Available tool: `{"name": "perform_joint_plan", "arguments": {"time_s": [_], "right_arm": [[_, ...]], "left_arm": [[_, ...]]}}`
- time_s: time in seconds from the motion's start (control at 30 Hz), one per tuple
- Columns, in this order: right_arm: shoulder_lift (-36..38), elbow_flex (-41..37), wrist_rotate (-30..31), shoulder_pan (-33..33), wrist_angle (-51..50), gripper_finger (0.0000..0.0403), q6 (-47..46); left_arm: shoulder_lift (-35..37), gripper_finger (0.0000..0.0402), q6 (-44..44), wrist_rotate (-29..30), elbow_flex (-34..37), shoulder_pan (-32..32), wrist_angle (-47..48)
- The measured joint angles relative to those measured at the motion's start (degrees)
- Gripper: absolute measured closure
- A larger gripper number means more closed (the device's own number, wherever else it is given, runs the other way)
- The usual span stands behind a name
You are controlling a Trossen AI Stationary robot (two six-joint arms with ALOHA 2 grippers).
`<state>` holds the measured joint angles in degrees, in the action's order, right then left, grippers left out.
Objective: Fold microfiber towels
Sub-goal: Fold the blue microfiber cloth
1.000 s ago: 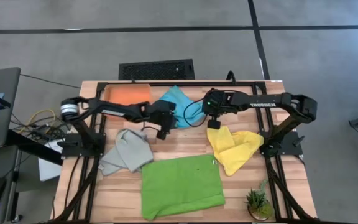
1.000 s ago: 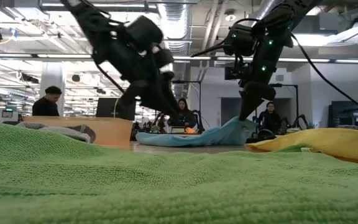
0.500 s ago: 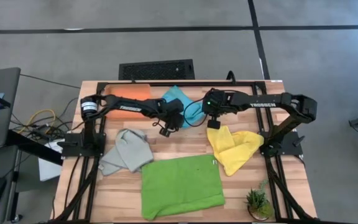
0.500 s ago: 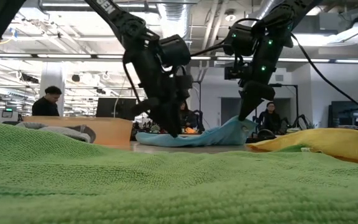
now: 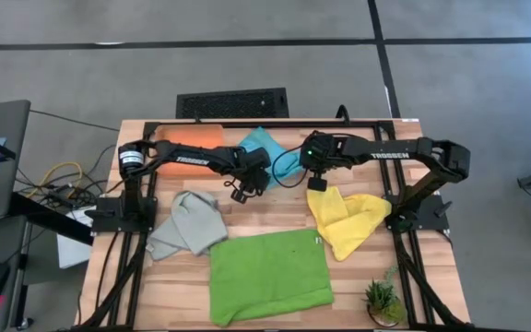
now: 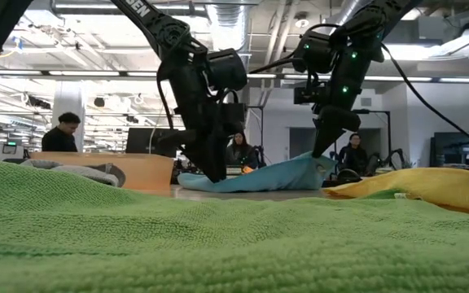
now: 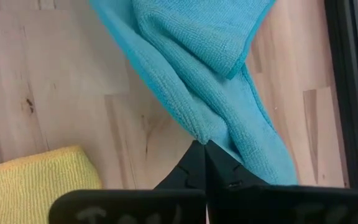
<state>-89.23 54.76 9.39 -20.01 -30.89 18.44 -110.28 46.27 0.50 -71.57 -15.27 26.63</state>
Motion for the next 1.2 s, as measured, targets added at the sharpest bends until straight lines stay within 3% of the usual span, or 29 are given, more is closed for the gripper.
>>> {"name": "perform_joint_plan", "arguments": {"time_s": [0.3,0.63,1.2], "right_arm": [[0.0,0.0,0.0,0.0,0.0,0.0395,0.0],[0.0,0.0,0.0,0.0,0.0,0.0394,0.0],[0.0,0.0,-0.1,0.0,0.0,0.0394,0.0]], "left_arm": [[0.0,0.0297,4.7,1.7,-0.2,0.0,0.1],[0.1,0.0297,9.8,0.9,-7.1,-0.5,7.1],[-1.4,0.0297,16.8,-0.1,-7.0,-0.8,9.8]]}}
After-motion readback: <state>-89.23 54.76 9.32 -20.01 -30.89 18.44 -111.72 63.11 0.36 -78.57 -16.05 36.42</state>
